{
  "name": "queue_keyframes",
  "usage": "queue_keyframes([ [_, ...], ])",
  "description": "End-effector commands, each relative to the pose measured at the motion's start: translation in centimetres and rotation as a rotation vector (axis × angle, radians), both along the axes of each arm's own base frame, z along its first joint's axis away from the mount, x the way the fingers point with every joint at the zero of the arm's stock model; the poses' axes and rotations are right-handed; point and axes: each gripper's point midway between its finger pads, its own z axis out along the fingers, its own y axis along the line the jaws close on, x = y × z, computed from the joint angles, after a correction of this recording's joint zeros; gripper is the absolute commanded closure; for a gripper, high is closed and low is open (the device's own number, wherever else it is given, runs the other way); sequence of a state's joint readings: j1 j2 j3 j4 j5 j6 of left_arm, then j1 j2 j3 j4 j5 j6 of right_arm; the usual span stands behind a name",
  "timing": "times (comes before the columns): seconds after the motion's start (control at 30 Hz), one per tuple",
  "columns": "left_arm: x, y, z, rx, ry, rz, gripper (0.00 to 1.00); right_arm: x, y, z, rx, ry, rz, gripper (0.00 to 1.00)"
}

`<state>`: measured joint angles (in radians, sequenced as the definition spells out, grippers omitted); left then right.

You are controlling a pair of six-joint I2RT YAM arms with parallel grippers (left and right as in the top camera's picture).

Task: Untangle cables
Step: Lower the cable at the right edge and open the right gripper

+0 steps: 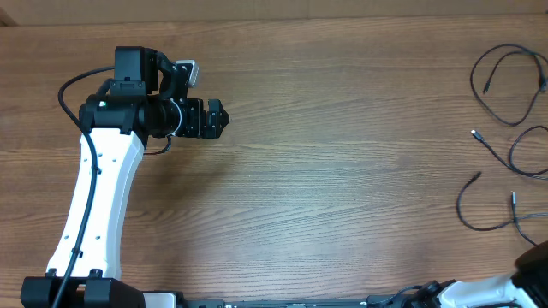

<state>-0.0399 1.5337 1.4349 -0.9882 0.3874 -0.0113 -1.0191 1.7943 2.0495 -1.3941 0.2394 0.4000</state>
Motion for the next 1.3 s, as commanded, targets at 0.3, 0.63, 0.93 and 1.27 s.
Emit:
queue_keyframes([
  [0.3,0.1,-0.2,0.3,0.007,-0.013,-0.015,0.00,2.2,-2.4,-6.3,0.165,-0.057,-0.001,0.37],
  [0.63,0.1,-0.2,0.3,0.007,-0.013,-0.015,0.00,8.5,2.1,-5.9,0.333,-0.311,0.425,0.01],
  [0.93,0.1,-0.2,0.3,0.007,-0.013,-0.015,0.00,13.0,9.3,-4.8,0.456,-0.409,0.780,0.00],
  [1.27,0.1,-0.2,0.3,0.007,-0.013,-0.015,0.00,17.7,20.5,-5.6,0.562,-0.248,1.103,0.00],
])
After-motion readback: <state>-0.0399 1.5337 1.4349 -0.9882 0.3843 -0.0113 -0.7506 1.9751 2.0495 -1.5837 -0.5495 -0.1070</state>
